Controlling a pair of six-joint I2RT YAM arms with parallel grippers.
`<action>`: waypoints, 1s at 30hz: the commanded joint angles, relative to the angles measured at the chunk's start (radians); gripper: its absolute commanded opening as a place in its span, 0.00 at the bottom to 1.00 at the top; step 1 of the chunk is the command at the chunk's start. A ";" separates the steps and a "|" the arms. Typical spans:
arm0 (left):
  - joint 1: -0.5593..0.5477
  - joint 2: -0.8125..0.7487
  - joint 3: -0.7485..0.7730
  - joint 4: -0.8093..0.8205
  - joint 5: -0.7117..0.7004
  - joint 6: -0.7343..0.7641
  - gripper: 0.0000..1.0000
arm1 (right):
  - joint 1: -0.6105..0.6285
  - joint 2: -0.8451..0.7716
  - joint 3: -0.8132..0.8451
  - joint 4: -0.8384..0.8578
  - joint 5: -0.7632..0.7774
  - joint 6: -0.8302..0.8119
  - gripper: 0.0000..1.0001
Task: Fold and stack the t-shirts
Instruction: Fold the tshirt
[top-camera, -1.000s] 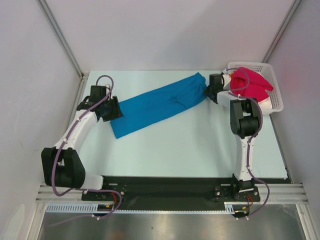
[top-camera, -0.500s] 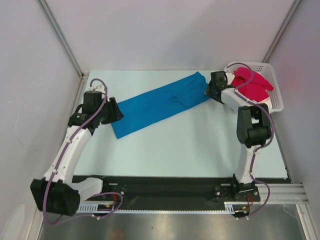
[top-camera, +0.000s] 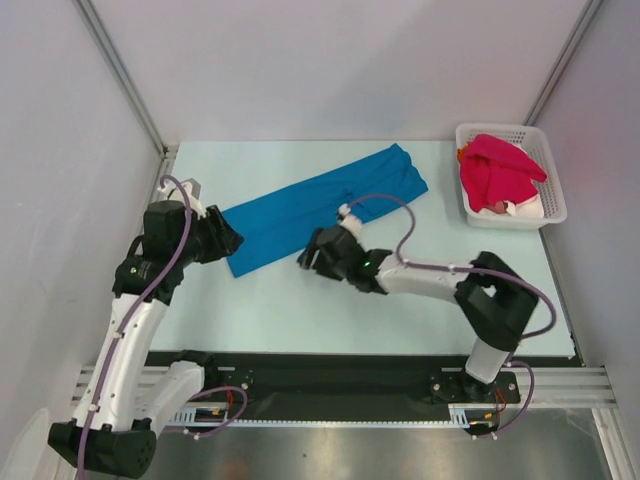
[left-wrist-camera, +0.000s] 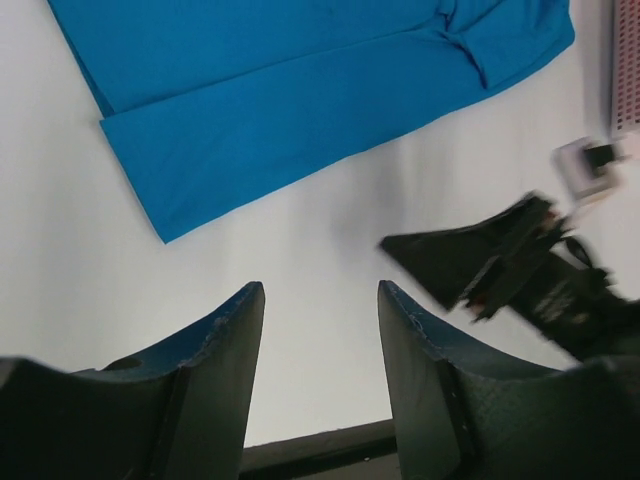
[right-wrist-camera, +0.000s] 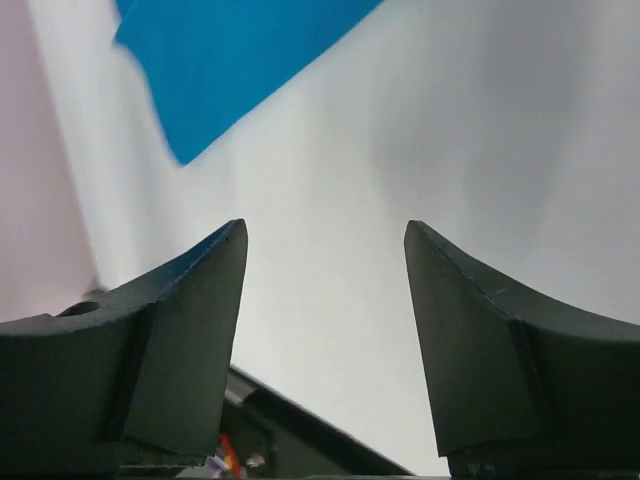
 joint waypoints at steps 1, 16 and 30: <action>-0.007 -0.046 0.065 -0.032 -0.014 -0.021 0.55 | 0.101 0.133 0.064 0.201 0.049 0.216 0.68; -0.007 -0.106 0.128 -0.083 -0.067 0.010 0.56 | 0.243 0.510 0.425 0.079 0.137 0.460 0.58; -0.007 -0.100 0.148 -0.094 -0.077 0.019 0.56 | 0.234 0.697 0.583 -0.053 0.106 0.695 0.44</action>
